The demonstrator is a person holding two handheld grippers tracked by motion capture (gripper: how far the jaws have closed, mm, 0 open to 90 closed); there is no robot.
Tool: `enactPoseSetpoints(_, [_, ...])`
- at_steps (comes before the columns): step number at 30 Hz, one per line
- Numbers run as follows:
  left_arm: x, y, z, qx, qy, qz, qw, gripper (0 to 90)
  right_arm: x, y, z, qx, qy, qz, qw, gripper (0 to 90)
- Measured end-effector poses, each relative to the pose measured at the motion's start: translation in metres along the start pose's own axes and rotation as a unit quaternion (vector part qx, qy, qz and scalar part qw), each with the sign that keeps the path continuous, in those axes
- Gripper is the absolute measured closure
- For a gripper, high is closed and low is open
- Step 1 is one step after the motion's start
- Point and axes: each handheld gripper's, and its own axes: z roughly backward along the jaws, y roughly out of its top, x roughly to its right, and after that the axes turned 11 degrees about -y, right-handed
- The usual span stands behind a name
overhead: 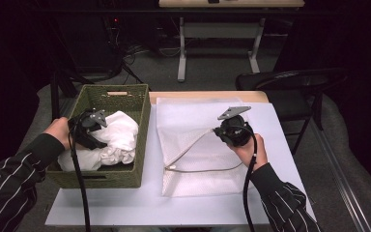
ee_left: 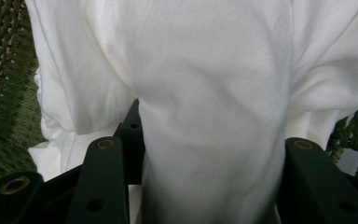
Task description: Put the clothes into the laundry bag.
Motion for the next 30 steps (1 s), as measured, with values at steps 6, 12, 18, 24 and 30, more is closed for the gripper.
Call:
enactPoseSetpoints(6, [0.008, 0.007, 0.025, 0.003, 0.012, 0.018, 0.9998, 53.0, 0.001, 0.0, 0.001, -0.001, -0.001, -0.003, 1.0, 89.6])
enactPoseSetpoints(12, [0.022, 0.015, 0.058, 0.028, 0.016, 0.025, 0.9992, 53.1, 0.001, 0.001, 0.001, 0.0, -0.002, -0.004, 1.0, 89.6])
enactPoseSetpoints(18, [0.042, 0.029, 0.076, 0.044, 0.012, 0.031, 0.9985, 52.9, 0.001, 0.001, 0.002, 0.0, -0.004, -0.006, 1.0, 89.6])
enactPoseSetpoints(24, [0.067, 0.044, 0.075, 0.045, 0.004, 0.022, 0.9987, 52.9, 0.0, 0.003, 0.004, -0.002, -0.007, -0.008, 0.9999, 89.7])
enactPoseSetpoints(30, [0.088, 0.057, 0.075, 0.055, -0.014, 0.018, 0.9982, 52.9, -0.001, 0.005, 0.004, -0.001, -0.009, -0.006, 0.9999, 89.7])
